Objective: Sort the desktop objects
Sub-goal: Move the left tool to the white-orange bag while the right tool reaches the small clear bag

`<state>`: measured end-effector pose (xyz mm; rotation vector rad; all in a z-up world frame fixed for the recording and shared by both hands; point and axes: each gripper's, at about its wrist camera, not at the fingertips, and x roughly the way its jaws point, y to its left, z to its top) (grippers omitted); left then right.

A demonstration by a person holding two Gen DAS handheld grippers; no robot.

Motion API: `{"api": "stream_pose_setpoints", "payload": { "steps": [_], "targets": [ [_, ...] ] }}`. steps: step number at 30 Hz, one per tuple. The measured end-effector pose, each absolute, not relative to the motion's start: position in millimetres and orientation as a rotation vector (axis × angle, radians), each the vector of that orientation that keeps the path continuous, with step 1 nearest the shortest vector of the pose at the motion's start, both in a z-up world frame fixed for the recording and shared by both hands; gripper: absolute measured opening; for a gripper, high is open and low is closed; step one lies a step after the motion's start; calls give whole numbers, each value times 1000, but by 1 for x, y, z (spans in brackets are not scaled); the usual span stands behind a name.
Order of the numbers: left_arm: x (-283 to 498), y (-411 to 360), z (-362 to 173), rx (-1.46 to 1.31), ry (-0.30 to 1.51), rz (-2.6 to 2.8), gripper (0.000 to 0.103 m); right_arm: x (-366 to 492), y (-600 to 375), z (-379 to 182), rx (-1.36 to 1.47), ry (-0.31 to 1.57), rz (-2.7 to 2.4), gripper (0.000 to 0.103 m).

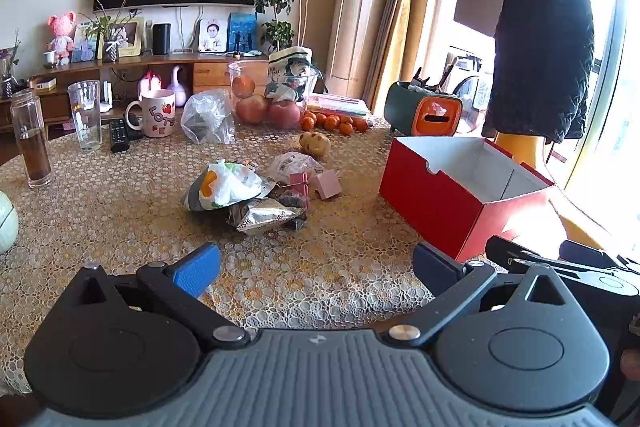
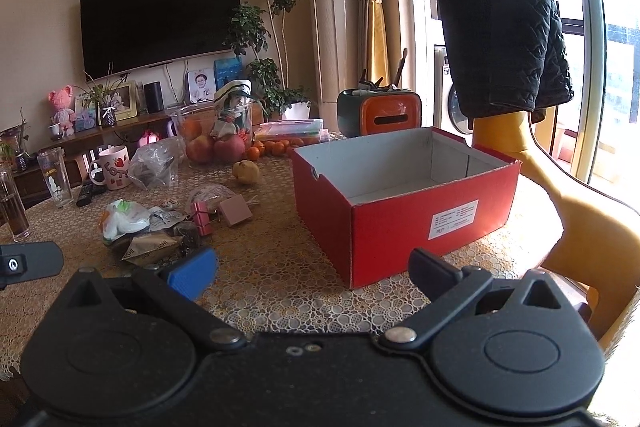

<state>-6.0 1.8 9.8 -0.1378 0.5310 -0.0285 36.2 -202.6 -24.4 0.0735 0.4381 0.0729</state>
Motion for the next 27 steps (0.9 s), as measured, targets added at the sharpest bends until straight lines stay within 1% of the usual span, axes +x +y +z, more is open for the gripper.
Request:
{"api": "stream_pose_setpoints", "payload": {
  "steps": [10, 17, 24, 27],
  "targets": [
    [4, 6, -1, -144, 555, -46, 103, 49, -200, -30, 87, 456, 129, 103],
    [9, 18, -7, -199, 527, -51, 103, 59, -194, -32, 82, 431, 188, 102],
    [30, 25, -13, -101, 506, -2, 103, 85, -177, -37, 35, 419, 220, 102],
    [47, 39, -17, -101, 503, 11, 103, 99, -169, -41, 20, 423, 245, 102]
  ]
}}
